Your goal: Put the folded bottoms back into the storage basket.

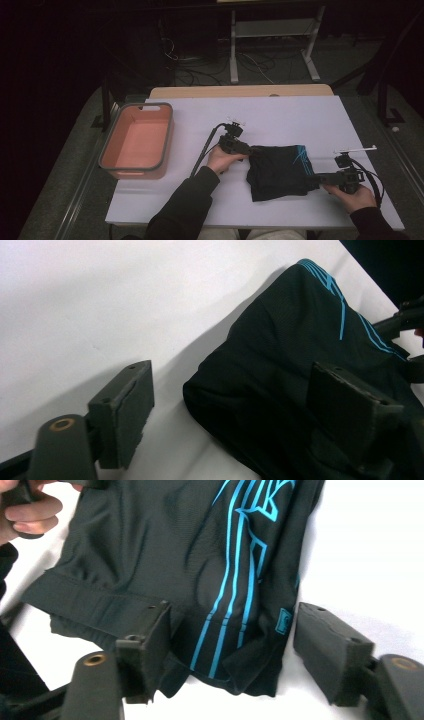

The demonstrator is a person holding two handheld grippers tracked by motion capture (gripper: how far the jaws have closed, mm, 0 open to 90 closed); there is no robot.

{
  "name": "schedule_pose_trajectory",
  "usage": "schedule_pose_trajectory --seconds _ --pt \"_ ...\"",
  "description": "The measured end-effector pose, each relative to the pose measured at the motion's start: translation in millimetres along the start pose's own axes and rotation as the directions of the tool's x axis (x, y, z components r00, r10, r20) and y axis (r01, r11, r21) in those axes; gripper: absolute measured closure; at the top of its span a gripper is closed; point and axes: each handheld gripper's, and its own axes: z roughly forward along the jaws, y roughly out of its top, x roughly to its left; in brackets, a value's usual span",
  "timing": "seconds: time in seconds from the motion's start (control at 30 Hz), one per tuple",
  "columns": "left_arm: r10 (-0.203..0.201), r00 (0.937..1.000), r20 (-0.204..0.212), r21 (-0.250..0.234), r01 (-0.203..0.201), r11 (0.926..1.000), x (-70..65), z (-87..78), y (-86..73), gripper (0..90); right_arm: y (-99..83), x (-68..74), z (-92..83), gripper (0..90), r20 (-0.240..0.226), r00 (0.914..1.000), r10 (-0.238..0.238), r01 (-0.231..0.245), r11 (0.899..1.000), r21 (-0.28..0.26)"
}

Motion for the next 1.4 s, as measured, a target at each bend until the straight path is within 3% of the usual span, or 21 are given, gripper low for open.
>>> schedule_pose_trajectory --seconds 0.17,0.3,0.47,0.5,0.57,0.83,1.07,1.17,1.4 --pt "-0.021 0.9998 0.006 -0.008 0.021 0.9997 -0.2 1.4 -1.1 30.6 0.1 -0.8 1.4 38.5 -0.022 0.9995 0.023 -0.022 1.000 0.010" --pt "-0.016 0.9998 0.008 -0.006 0.016 0.9999 -3.5 5.1 -2.1 40.5 0.8 -0.4 2.8 44.3 -0.039 0.9986 0.037 -0.036 0.999 0.018" --pt "-0.014 0.9999 -0.009 -0.009 0.013 0.9999 -4.1 5.6 -2.9 47.4 1.7 1.9 6.5 55.1 -0.030 0.9991 0.029 -0.028 0.999 0.030" --pt "-0.017 0.9997 -0.018 -0.018 0.017 0.9997 -4.0 5.7 -3.9 49.5 1.4 3.7 8.9 62.8 -0.021 0.9992 0.034 -0.033 0.999 0.033" --pt "-0.024 0.9994 -0.023 -0.026 0.023 0.9994 -3.2 6.0 -4.9 54.0 2.0 4.9 10.0 67.5 -0.012 0.9995 0.030 -0.030 0.999 0.033" --pt "0.019 0.9994 -0.030 -0.025 -0.019 0.9995 -6.2 8.9 -6.6 75.5 2.0 6.5 8.2 72.9 -0.025 0.9985 0.048 -0.047 0.999 0.026" --pt "0.063 0.9975 -0.030 -0.034 -0.064 0.9974 -12.6 0.6 -3.8 77.7 1.3 9.9 3.1 73.3 -0.040 0.9988 0.030 -0.029 1.000 0.011" --pt "0.064 0.9977 -0.020 -0.049 -0.065 0.9967 -15.3 -5.5 -2.5 77.8 1.7 12.5 1.0 73.3 -0.038 0.9990 0.023 -0.023 1.000 -0.003" --pt "0.094 0.9956 -0.006 -0.094 -0.094 0.9911 -25.2 -24.6 0.3 77.8 1.3 22.4 -5.2 73.5 -0.059 0.9975 -0.039 0.036 0.998 -0.048"
